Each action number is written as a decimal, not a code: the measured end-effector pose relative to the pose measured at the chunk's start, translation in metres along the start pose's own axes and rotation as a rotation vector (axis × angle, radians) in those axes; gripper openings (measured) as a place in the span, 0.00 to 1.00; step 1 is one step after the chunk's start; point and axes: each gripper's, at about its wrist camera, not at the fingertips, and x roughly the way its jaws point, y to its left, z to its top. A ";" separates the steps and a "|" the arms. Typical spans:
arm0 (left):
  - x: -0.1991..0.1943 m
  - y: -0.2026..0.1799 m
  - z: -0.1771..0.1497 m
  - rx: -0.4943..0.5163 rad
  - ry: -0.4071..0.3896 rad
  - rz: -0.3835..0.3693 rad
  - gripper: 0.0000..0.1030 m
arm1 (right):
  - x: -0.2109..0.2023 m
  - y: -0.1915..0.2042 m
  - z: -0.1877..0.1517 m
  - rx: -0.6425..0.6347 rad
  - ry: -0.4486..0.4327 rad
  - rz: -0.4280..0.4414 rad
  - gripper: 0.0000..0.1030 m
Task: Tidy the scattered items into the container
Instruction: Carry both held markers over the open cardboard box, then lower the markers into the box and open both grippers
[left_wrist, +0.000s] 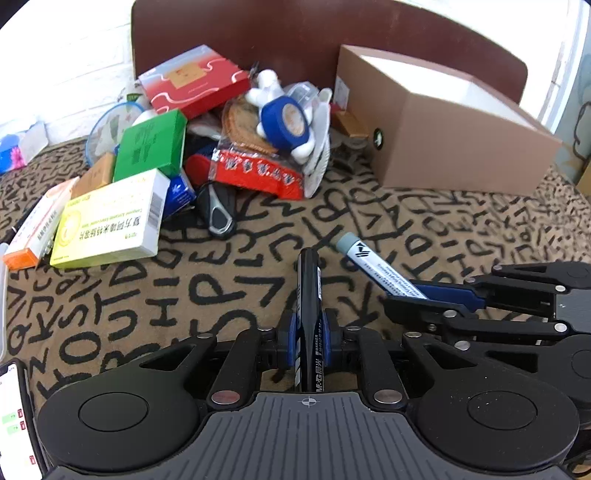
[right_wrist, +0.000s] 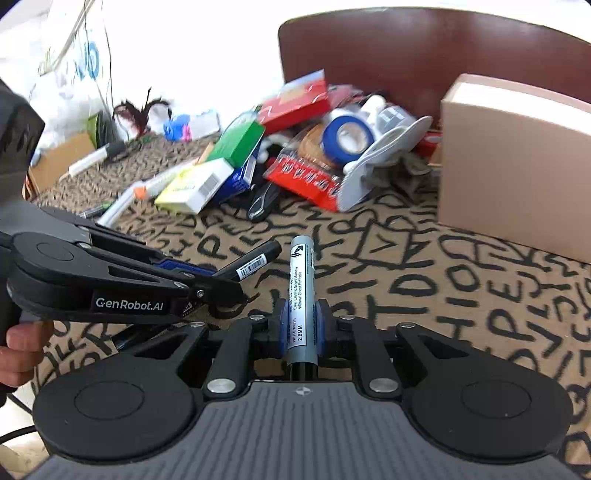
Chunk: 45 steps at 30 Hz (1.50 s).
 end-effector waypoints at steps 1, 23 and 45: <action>-0.003 -0.002 0.002 -0.001 -0.008 -0.008 0.10 | -0.005 -0.002 0.001 0.008 -0.010 0.001 0.16; -0.043 -0.115 0.156 0.094 -0.302 -0.176 0.10 | -0.116 -0.074 0.096 -0.094 -0.350 -0.284 0.17; 0.108 -0.174 0.268 0.083 -0.097 -0.220 0.10 | -0.063 -0.217 0.132 0.043 -0.212 -0.544 0.17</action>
